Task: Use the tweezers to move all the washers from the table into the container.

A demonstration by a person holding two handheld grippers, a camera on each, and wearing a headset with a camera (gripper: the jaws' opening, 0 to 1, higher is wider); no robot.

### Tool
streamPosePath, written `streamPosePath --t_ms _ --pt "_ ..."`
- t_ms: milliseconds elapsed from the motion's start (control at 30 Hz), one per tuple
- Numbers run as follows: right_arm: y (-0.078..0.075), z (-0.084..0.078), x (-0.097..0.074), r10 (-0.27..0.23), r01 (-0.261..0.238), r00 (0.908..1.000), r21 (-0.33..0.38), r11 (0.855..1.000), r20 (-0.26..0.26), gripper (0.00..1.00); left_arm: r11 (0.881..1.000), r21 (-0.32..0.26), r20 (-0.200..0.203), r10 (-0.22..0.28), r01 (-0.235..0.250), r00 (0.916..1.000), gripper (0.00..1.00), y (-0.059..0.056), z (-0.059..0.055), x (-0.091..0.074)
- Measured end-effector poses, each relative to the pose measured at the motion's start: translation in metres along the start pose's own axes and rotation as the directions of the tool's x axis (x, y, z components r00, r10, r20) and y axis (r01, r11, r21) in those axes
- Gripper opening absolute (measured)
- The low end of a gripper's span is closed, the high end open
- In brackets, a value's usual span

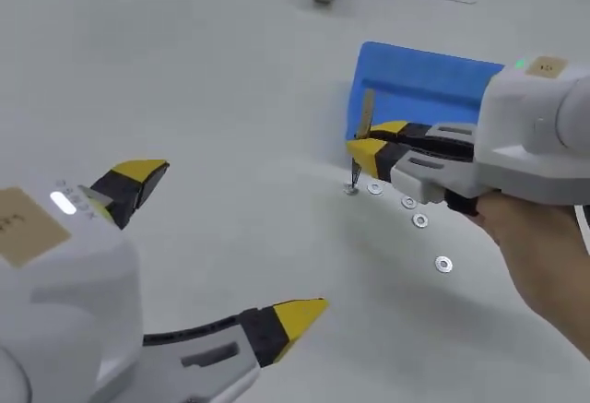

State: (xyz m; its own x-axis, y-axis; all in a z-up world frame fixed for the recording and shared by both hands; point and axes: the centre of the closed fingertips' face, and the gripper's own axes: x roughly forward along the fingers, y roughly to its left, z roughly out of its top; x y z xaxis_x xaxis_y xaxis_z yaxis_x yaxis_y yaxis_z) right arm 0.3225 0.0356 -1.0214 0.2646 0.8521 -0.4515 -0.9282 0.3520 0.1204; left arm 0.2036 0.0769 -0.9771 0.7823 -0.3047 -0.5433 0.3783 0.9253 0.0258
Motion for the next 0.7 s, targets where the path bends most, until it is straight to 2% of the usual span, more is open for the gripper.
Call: streamPosePath --t_ms 267,500,600,700 --pt "0.004 -0.005 -0.008 -0.010 0.009 0.9999 -0.025 1.000 -0.013 0.04 1.000 -0.005 -0.005 0.009 -0.009 0.9999 0.96 0.002 -0.002 0.000" --pt "0.004 -0.011 -0.013 -0.024 0.021 0.9981 -0.061 0.998 -0.056 0.03 0.999 -0.035 -0.009 0.012 -0.013 0.9999 0.97 0.003 -0.003 -0.002" --pt "0.004 -0.011 -0.012 -0.038 0.029 0.9964 -0.107 0.994 -0.076 0.02 0.999 -0.028 -0.023 0.018 -0.019 0.9996 0.98 0.005 -0.006 -0.004" --pt "0.005 -0.012 -0.011 -0.043 0.033 0.9941 -0.099 0.995 -0.100 0.01 1.000 -0.016 -0.029 0.024 -0.025 0.9993 0.98 0.006 -0.006 -0.005"
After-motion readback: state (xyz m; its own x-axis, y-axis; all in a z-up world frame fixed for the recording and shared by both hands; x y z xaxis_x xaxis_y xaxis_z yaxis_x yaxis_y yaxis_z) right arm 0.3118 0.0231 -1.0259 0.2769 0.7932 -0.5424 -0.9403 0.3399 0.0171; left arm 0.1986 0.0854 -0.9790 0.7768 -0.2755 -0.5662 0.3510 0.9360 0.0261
